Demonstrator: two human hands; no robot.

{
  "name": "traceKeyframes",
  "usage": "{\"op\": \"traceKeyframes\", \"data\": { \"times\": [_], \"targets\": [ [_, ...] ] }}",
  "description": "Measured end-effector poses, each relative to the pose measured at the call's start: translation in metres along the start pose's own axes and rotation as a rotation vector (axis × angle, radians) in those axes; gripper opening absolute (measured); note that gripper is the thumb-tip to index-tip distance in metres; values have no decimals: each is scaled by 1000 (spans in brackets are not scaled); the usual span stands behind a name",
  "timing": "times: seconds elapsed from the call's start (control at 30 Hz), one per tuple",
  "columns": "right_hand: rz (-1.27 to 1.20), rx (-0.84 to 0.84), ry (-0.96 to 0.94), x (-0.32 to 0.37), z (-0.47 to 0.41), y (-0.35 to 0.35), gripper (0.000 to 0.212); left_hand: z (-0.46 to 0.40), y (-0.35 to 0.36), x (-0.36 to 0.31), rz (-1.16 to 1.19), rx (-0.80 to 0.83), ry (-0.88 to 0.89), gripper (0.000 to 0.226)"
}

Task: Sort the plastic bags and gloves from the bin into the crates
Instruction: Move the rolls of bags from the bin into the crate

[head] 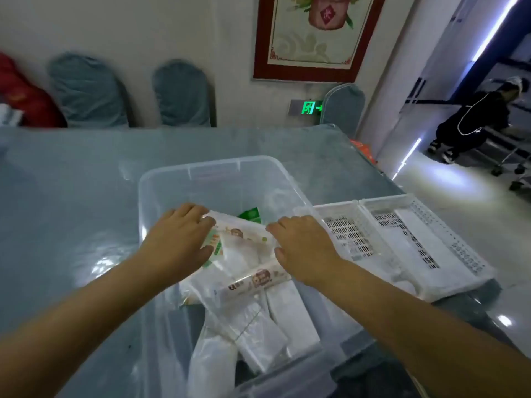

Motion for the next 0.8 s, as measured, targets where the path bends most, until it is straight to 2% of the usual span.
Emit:
{"op": "traceKeyframes", "data": {
  "times": [0.1, 0.23, 0.3, 0.57, 0.67, 0.8],
  "targets": [
    [26, 151, -150, 16, -21, 25, 33, 0, 4, 13, 62, -37, -22, 46],
    [70, 408, -253, 27, -34, 56, 33, 0, 11, 24, 162, -56, -35, 45],
    [73, 458, -291, 29, -34, 68, 33, 0, 10, 25, 197, -71, -28, 44],
    [66, 434, -319, 26, -34, 90, 36, 0, 17, 30, 280, -102, -12, 37],
    [39, 314, -268, 21, -41, 85, 36, 3, 16, 30, 299, -135, -35, 34],
    [30, 145, -98, 11, -67, 76, 41, 4, 12, 28, 290, -148, -41, 31]
  ]
}}
Point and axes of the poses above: each hand's wrist, its own z-axis away from the middle knuckle, its own y-axis out of the palm, x = y × z, the point moved 1 cm from there along -z, towards the middle knuckle, and after that the axes turned 7 degrees about z, right-handed, at the moved point
